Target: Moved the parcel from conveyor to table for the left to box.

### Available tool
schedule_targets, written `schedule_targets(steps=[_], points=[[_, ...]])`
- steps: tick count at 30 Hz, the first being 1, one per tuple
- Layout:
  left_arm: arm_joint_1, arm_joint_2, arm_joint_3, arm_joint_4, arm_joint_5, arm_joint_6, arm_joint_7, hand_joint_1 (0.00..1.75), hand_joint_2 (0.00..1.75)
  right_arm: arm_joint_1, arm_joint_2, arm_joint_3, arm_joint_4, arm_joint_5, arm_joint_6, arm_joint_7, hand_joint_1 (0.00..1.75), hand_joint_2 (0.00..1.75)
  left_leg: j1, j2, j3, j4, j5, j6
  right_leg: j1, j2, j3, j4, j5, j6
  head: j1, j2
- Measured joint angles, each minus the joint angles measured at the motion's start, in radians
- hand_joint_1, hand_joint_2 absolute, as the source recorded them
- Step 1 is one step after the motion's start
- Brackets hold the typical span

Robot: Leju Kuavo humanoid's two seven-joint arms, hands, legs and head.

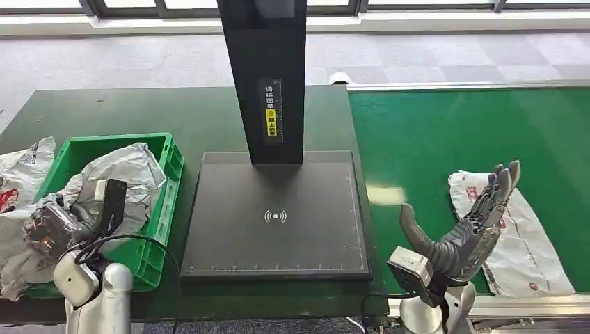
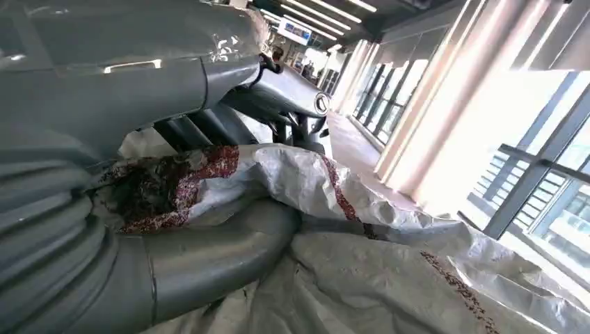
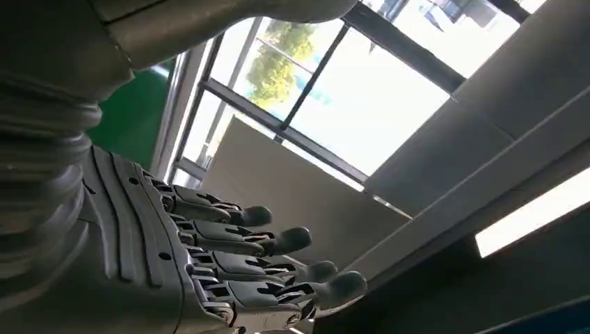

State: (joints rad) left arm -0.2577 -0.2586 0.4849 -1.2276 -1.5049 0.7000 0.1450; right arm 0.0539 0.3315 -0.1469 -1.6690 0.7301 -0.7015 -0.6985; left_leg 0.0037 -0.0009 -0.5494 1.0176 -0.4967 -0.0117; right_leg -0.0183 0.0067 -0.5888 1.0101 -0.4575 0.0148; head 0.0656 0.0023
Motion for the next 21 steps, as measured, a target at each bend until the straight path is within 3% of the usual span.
schedule_targets(steps=[1,2,12,21], points=[[-0.003,0.000,0.002,0.007,0.000,0.000,0.001,1.47,1.75,0.000,0.000,0.000,-0.001,0.000,0.000,0.000,0.00,1.75,0.000,0.000,0.000,0.000,0.000,0.000,0.000,0.000,0.000,0.000,0.000,0.000,0.000,0.000],[-0.006,0.001,0.003,0.015,-0.001,0.000,0.003,0.00,1.75,0.000,0.000,0.000,-0.001,0.000,0.000,0.000,0.00,1.75,0.000,0.000,0.000,0.000,0.000,0.000,0.000,0.000,0.000,0.000,0.000,0.000,0.000,0.000],[-0.010,-0.001,0.021,0.010,0.030,0.001,-0.041,0.00,1.75,0.007,0.000,0.000,-0.003,0.000,0.000,0.000,0.00,1.75,0.000,0.000,0.000,0.000,0.000,0.000,0.000,0.000,0.000,0.000,0.000,0.000,0.000,0.000],[0.010,-0.059,0.109,-0.190,0.171,0.002,-0.289,0.00,1.75,0.007,0.000,0.000,-0.002,0.003,0.000,0.000,0.00,1.75,0.000,0.000,-0.001,0.000,0.000,0.000,0.000,0.000,0.000,0.000,0.000,0.000,0.000,0.000]])
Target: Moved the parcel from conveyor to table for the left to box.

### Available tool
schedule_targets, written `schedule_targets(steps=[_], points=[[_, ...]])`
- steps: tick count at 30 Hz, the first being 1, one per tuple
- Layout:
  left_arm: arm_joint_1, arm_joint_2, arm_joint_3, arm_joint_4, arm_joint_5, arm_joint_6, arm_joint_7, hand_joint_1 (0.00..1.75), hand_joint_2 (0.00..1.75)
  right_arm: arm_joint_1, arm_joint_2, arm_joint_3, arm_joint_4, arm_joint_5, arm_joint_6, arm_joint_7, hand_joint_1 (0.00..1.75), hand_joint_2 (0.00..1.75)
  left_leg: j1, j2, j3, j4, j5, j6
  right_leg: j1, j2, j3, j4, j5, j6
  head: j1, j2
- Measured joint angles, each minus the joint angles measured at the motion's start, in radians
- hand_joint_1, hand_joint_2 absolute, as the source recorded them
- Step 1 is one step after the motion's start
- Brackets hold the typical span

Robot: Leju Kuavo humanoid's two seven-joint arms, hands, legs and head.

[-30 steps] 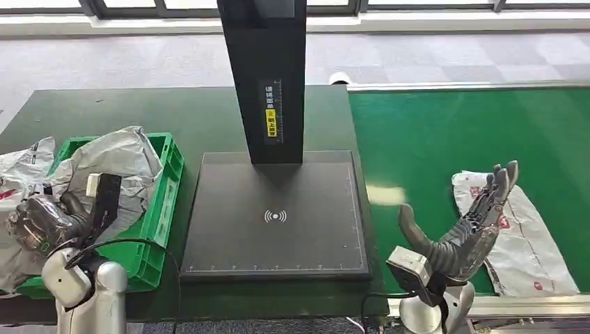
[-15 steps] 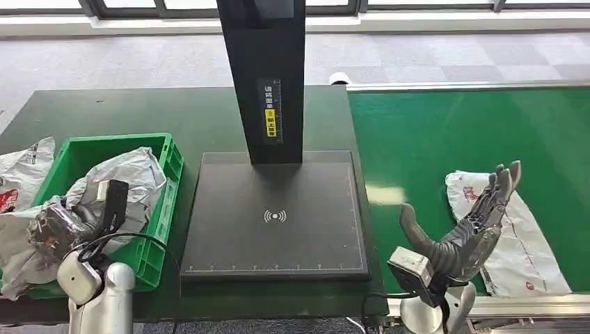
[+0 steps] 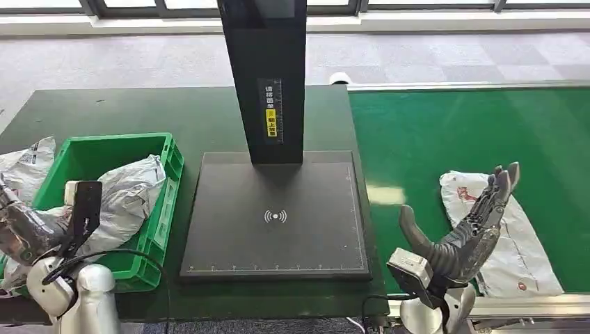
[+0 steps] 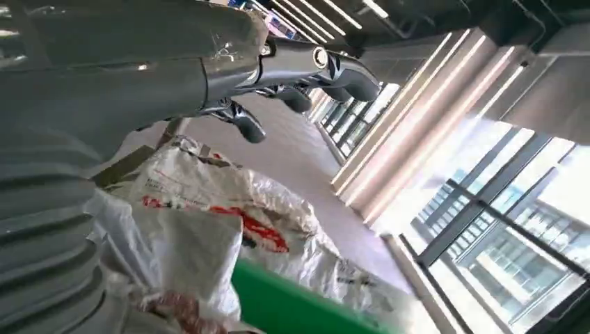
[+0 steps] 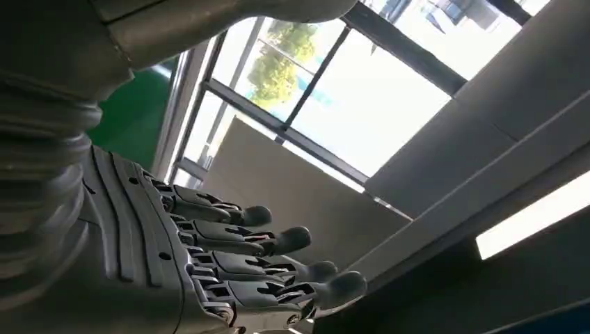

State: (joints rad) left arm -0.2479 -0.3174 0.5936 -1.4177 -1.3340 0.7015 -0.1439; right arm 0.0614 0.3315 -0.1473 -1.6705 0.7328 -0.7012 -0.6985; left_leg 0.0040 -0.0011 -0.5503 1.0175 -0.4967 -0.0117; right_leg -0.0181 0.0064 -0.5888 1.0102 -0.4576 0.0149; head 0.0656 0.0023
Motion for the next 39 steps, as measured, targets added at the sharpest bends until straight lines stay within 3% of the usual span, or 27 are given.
schedule_targets(steps=[10,12,14,16,24,27,31,34,39], points=[[0.005,-0.017,0.051,-0.149,0.132,0.000,-0.136,0.00,1.75,-0.001,0.000,-0.010,0.016,0.002,0.000,0.000,0.00,1.75,0.000,-0.001,0.000,0.000,0.000,0.000,0.000,-0.001,0.001,0.000,0.000,0.000,0.000,0.000],[0.004,-0.018,0.066,-0.176,0.235,0.000,-0.250,0.00,1.75,-0.005,0.000,-0.016,0.025,0.003,0.000,0.000,0.00,1.75,0.000,-0.001,-0.001,0.000,0.000,0.000,0.000,-0.001,0.001,0.000,0.000,0.000,0.000,0.000],[-0.004,-0.019,0.104,-0.193,0.430,0.000,-0.458,0.00,1.75,-0.012,0.000,-0.019,0.043,0.001,0.001,0.000,0.00,1.75,0.000,-0.001,0.000,0.000,0.000,0.000,0.000,-0.001,0.000,0.000,0.000,0.000,0.000,0.000],[0.018,-0.026,0.103,-0.229,0.608,0.000,-0.544,0.00,1.75,-0.018,0.000,-0.035,0.063,0.007,0.000,0.000,0.00,1.75,0.000,0.000,0.001,0.000,0.000,0.000,0.000,0.000,0.000,0.000,0.000,0.000,0.000,0.000],[0.105,-0.029,-0.181,-0.284,0.814,-0.002,-0.559,0.00,1.75,-0.055,0.000,-0.124,0.142,0.063,0.001,0.009,0.00,1.75,0.000,-0.004,-0.001,0.000,0.000,0.000,0.000,-0.004,0.001,0.000,0.000,0.000,0.000,0.000],[0.138,-0.010,-0.268,-0.288,0.979,-0.044,-0.559,0.00,1.75,-0.066,0.001,-0.142,0.170,0.132,0.001,0.062,0.00,1.75,0.000,-0.003,0.002,0.000,0.000,0.000,0.000,-0.003,0.002,0.000,0.000,0.000,-0.001,0.000],[0.204,0.020,-0.449,-0.304,1.200,-0.356,-0.559,0.00,1.75,-0.122,0.001,-0.223,0.280,0.287,0.001,0.110,0.00,1.75,0.000,-0.003,0.000,0.000,0.000,0.000,0.000,-0.003,0.001,0.000,0.000,0.000,0.000,0.000],[0.237,0.020,-0.532,-0.313,1.232,-0.514,-0.559,0.00,1.75,-0.196,0.000,-0.374,0.400,0.405,0.001,0.117,0.00,1.75,-0.001,-0.003,0.001,0.000,0.000,0.000,0.000,-0.003,0.001,0.000,0.000,0.000,0.000,0.000],[0.272,0.019,-0.592,-0.307,1.233,-0.555,-0.559,0.00,1.75,-0.278,-0.051,-0.552,0.627,0.651,0.001,0.404,0.00,1.75,-0.001,-0.004,0.000,0.001,0.000,0.001,-0.001,-0.003,0.001,-0.001,0.000,0.000,0.000,0.000]])
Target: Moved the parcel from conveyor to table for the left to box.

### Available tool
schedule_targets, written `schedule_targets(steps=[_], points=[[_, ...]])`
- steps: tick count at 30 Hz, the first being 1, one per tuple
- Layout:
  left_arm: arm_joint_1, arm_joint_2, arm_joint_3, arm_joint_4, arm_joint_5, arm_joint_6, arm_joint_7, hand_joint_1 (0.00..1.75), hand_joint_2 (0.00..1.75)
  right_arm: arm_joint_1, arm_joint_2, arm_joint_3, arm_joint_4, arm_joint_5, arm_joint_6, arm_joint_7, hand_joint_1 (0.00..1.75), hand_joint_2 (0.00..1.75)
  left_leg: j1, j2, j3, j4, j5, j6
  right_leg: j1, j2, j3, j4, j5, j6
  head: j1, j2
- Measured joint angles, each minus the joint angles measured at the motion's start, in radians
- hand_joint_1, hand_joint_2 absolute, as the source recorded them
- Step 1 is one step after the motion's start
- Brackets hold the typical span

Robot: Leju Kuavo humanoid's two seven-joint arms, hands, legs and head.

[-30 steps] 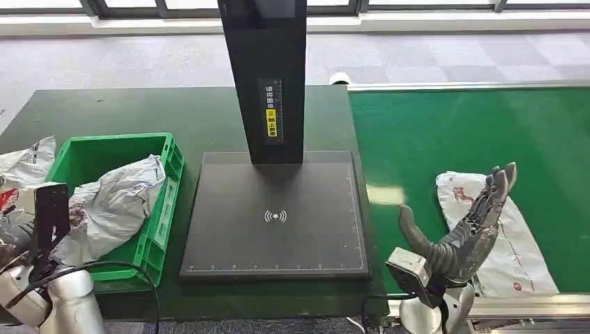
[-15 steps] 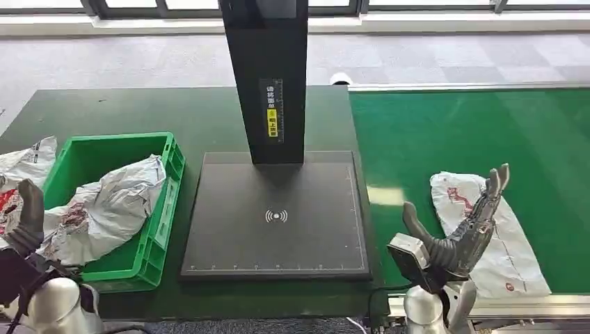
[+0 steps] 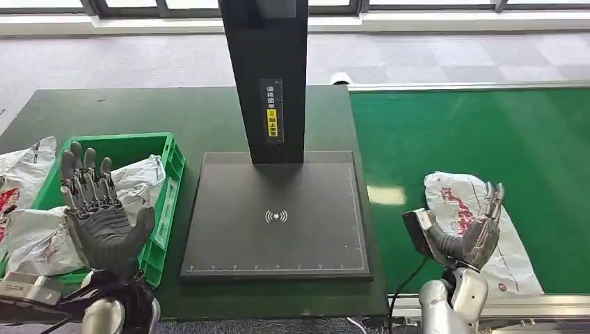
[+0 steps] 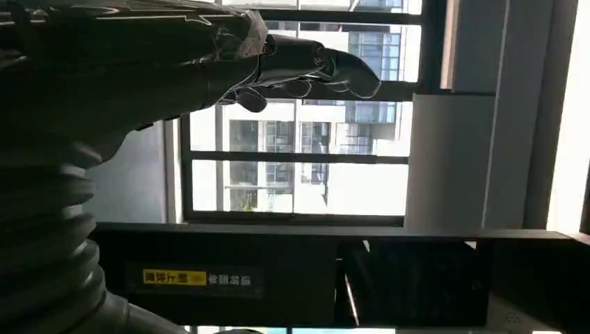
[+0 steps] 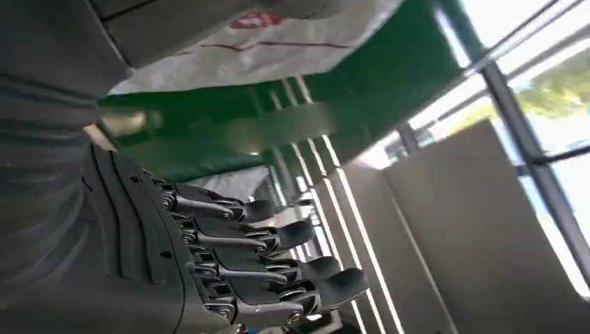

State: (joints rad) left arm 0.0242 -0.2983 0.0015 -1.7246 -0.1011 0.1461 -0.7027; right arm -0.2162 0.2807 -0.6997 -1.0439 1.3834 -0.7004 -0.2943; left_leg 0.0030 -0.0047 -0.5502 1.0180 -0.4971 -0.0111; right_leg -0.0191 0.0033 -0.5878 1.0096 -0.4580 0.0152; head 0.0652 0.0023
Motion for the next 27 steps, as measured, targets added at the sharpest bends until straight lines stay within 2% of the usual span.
schedule_targets(steps=[2,6,20,27], points=[[0.011,0.000,-0.012,0.005,-0.013,-0.007,0.000,0.00,1.75,-0.019,-0.032,-0.035,0.095,0.043,0.000,0.080,0.00,1.75,0.000,0.000,0.000,0.000,0.000,0.000,0.000,0.000,0.000,0.000,0.000,0.000,0.000,0.000],[0.020,0.000,-0.033,0.011,-0.032,-0.003,0.000,0.00,1.75,-0.032,-0.073,-0.054,0.215,0.068,0.000,0.154,0.00,1.75,0.000,0.000,0.000,0.000,0.000,0.000,0.000,0.000,-0.001,0.000,0.000,0.000,0.000,0.000],[0.058,0.006,-0.068,-0.006,-0.040,0.029,0.000,0.00,1.75,-0.066,-0.137,-0.073,0.389,0.059,-0.001,0.175,0.00,1.75,0.000,0.000,0.000,0.000,0.000,0.000,0.000,0.000,-0.001,0.000,0.000,0.000,0.000,0.000],[0.066,0.017,-0.088,-0.026,-0.047,0.055,0.000,0.00,1.75,-0.108,-0.177,-0.073,0.534,0.075,0.036,0.259,0.00,1.75,0.000,0.000,0.000,0.000,0.000,0.000,0.000,0.000,0.000,0.000,0.000,0.000,0.000,0.000]])
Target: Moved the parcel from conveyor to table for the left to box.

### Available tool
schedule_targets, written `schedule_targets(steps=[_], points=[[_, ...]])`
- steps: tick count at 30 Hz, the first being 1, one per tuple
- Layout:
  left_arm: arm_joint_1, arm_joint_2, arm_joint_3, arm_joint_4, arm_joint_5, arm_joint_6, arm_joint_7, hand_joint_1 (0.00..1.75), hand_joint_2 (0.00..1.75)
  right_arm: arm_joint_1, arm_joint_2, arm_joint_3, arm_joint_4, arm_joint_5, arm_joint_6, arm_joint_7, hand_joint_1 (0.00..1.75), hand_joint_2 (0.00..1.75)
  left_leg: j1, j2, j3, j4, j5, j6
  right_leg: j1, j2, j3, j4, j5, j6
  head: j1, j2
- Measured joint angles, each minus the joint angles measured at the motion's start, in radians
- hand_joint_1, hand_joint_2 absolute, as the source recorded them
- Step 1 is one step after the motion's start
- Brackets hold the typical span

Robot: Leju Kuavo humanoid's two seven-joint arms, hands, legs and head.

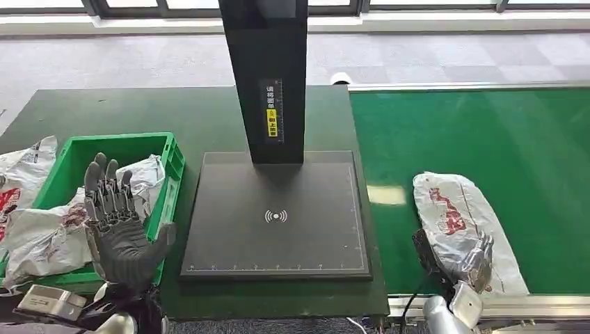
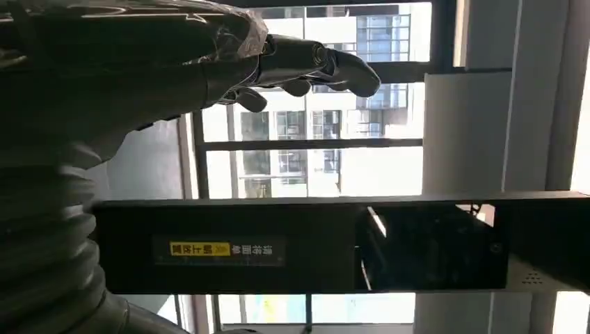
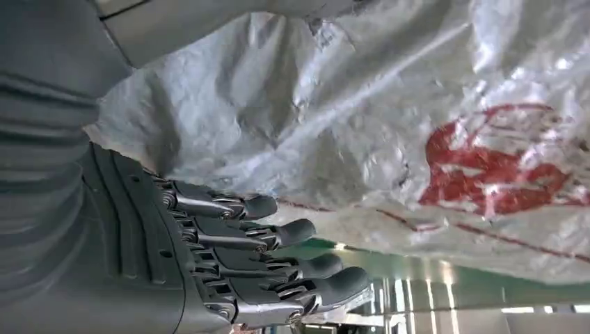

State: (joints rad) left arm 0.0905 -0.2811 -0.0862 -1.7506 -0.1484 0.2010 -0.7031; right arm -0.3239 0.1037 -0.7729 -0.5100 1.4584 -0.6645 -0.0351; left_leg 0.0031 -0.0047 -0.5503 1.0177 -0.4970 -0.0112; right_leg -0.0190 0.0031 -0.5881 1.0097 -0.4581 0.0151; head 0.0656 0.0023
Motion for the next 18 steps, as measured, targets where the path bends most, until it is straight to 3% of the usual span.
schedule_targets(steps=[11,12,13,18], points=[[0.005,0.008,-0.003,-0.006,0.000,0.002,0.000,0.00,1.75,-0.021,-0.016,0.000,0.073,0.003,0.002,0.000,0.00,1.75,0.000,0.000,0.000,0.000,0.000,0.000,0.000,0.000,0.000,0.000,0.000,0.000,0.000,0.000],[0.005,0.009,-0.003,-0.006,0.000,0.005,0.000,0.00,1.75,-0.023,-0.016,0.000,0.076,0.001,0.005,0.001,0.23,1.75,0.000,0.000,0.000,0.000,0.000,0.000,0.000,0.000,0.000,0.000,0.000,0.000,0.000,0.000],[0.005,0.009,-0.004,-0.006,0.000,0.006,0.000,0.00,1.75,-0.025,-0.017,0.000,0.079,0.005,0.021,0.009,1.69,1.75,0.000,0.000,0.000,0.000,0.000,0.000,0.000,0.000,0.000,0.000,0.000,0.000,0.000,0.000],[0.005,0.017,-0.018,-0.008,0.001,0.025,0.000,0.00,1.75,-0.041,-0.022,0.003,0.099,0.022,0.107,0.046,1.75,1.75,0.000,0.000,0.004,0.000,0.000,0.000,0.000,0.001,0.003,0.000,0.000,0.000,0.000,0.000]])
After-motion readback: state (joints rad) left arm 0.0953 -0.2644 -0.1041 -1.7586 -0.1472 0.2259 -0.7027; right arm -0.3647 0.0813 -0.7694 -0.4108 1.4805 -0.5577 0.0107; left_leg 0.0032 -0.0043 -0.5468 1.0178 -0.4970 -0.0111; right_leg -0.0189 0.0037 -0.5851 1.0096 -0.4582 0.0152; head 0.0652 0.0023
